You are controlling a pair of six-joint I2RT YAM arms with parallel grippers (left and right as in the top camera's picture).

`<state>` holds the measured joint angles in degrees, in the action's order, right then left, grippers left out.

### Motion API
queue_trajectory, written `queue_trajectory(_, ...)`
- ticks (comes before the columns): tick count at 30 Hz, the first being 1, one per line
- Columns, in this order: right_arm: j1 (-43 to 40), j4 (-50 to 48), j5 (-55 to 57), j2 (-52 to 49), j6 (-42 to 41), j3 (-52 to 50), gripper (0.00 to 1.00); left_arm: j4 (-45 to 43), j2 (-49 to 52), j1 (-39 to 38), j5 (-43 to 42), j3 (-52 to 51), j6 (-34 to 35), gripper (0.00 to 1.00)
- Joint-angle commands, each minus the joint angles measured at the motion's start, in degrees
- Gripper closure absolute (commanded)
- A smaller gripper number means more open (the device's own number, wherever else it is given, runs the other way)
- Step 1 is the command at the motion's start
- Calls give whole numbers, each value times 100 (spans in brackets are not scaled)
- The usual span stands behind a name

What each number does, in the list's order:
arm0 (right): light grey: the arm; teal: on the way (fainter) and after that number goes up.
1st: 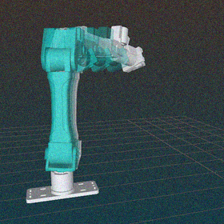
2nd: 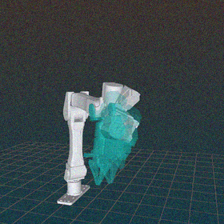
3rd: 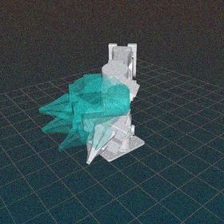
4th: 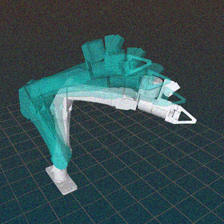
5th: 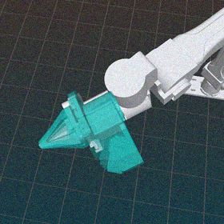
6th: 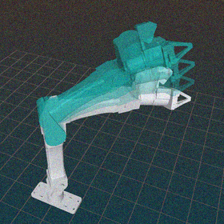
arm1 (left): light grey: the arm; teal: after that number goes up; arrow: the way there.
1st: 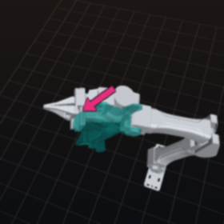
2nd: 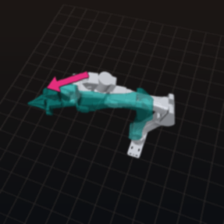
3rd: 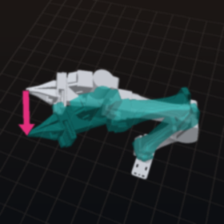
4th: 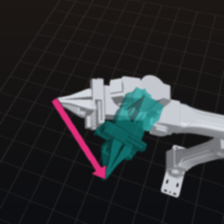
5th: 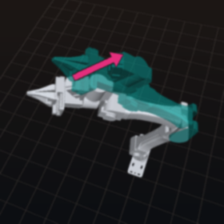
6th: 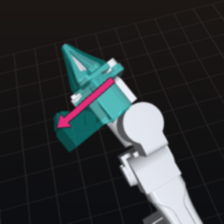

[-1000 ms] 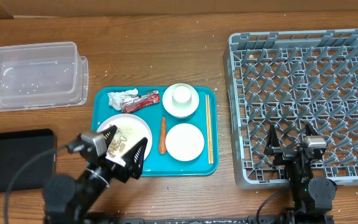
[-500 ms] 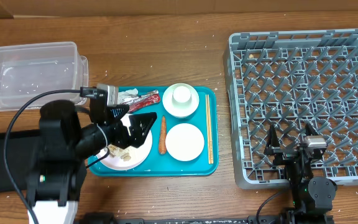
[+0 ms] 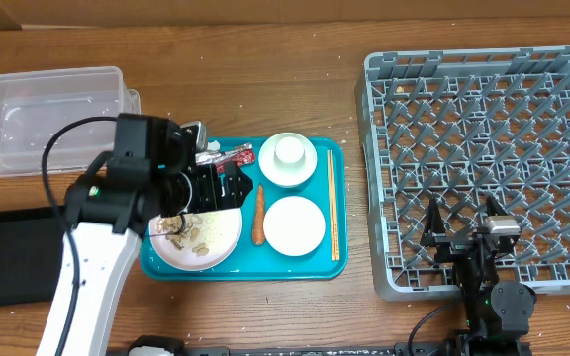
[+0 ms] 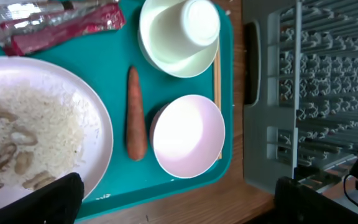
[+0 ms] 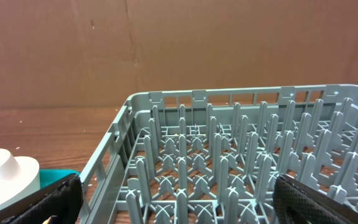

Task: Sort waste into correct bins and load items into the dishwasher
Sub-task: 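Move the left gripper over the white plate with food scraps, then grasp the white plate rim with the left gripper and lift it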

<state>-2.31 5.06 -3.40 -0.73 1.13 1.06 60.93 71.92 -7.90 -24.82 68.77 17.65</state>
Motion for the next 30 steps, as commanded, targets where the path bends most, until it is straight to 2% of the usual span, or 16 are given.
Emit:
queue_trajectory(1,-28,-46,31,57,20,-59,0,-116,474,-50,-219,83,81,0)
queue_trajectory(3,-28,-44,31,57,20,-59,0,-227,710,-48,-116,83,162,0)
queue_trajectory(5,-28,-46,31,57,20,-59,0,-273,977,-50,249,83,651,0)
queue_trajectory(15,-28,-44,31,57,20,-59,0,-262,1843,-833,2706,83,1749,0)
queue_trajectory(17,-28,-44,31,57,17,-59,0,-293,1987,-881,2811,83,1939,6)
queue_trajectory(19,-28,-44,31,57,17,-59,0,-361,2146,-903,2776,83,2031,17)
queue_trajectory(30,-28,-44,31,57,20,-59,0,-782,3248,-979,2629,83,2028,19)
